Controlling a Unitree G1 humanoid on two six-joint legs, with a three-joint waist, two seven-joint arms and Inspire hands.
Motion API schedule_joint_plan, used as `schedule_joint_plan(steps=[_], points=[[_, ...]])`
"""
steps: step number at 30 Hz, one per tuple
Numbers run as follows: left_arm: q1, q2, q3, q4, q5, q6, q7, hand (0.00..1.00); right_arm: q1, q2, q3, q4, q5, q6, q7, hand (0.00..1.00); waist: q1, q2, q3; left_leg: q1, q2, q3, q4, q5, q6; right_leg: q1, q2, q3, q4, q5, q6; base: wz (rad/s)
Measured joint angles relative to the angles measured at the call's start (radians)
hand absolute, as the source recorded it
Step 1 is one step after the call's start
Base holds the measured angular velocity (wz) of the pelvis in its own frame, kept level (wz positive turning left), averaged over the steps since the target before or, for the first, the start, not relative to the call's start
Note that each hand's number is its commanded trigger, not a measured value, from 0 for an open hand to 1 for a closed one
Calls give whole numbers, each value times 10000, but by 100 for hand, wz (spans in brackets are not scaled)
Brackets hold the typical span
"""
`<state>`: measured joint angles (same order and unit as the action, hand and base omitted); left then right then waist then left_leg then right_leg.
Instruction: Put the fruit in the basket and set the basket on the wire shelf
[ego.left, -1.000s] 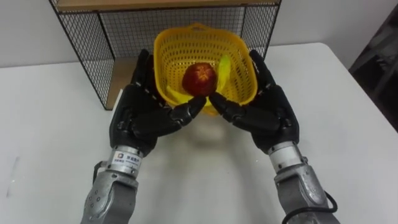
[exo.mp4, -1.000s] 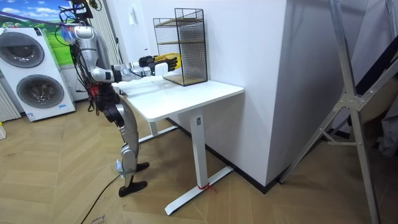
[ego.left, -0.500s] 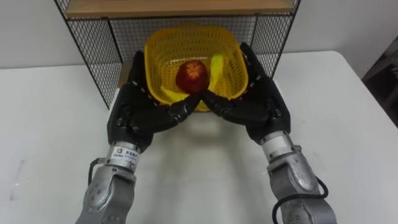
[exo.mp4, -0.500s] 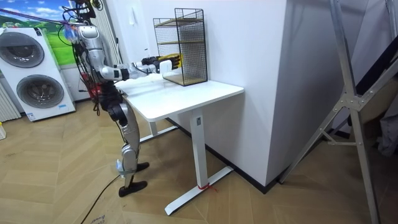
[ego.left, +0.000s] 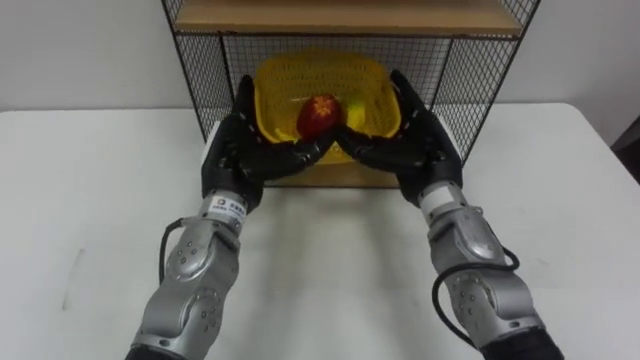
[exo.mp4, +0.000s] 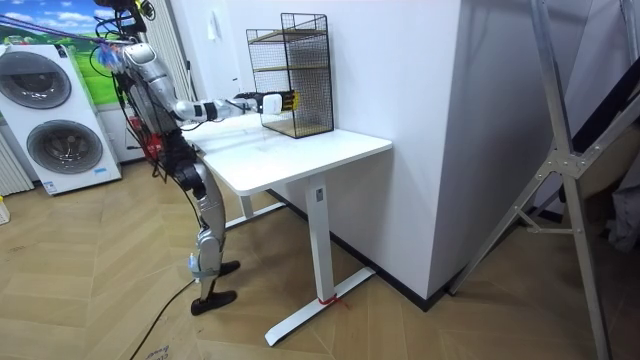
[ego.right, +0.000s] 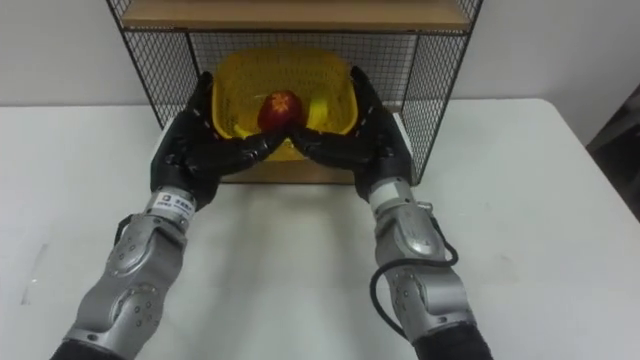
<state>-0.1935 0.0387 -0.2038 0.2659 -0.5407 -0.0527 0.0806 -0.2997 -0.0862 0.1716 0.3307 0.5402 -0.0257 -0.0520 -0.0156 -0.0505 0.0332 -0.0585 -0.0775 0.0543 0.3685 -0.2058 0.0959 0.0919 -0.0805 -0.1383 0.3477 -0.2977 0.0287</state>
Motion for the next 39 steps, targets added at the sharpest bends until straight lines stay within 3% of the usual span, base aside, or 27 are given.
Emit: schedule_joint_plan(steps=[2,6,10,18,27,39], points=[[-100,-11,54,190,11,301,56,0,-340,32,2,411,-9,74,-125,0,-15,4,-3,7,18,1,34,38,32,85,34,1,-241,133,15,0],[-882,-134,432,528,10,1008,422,0,-1011,29,-3,895,10,583,-514,0,57,-7,-14,-70,115,28,28,59,47,109,133,8,-430,355,17,-3],[-1284,-395,635,544,63,1359,755,0,-1279,14,-9,1019,6,723,-798,0,146,45,-136,61,152,144,-59,112,49,299,161,65,-787,496,10,-8],[-1677,-592,828,1305,245,2014,915,0,-1643,68,-259,1775,-118,1411,-742,0,211,71,-168,202,164,134,-268,220,-1,423,172,3,-913,557,-31,0],[-2472,-605,1032,2098,330,2299,891,0,-2436,281,-784,2550,-399,1593,-701,0,95,97,-157,149,157,123,-336,253,-7,391,177,-18,-989,579,-46,0],[-2491,-507,1075,2271,886,2526,671,0,-2439,456,-866,3541,-363,1593,-766,0,-90,536,-132,171,140,100,-487,269,-22,471,200,-12,-1245,662,-41,0]])
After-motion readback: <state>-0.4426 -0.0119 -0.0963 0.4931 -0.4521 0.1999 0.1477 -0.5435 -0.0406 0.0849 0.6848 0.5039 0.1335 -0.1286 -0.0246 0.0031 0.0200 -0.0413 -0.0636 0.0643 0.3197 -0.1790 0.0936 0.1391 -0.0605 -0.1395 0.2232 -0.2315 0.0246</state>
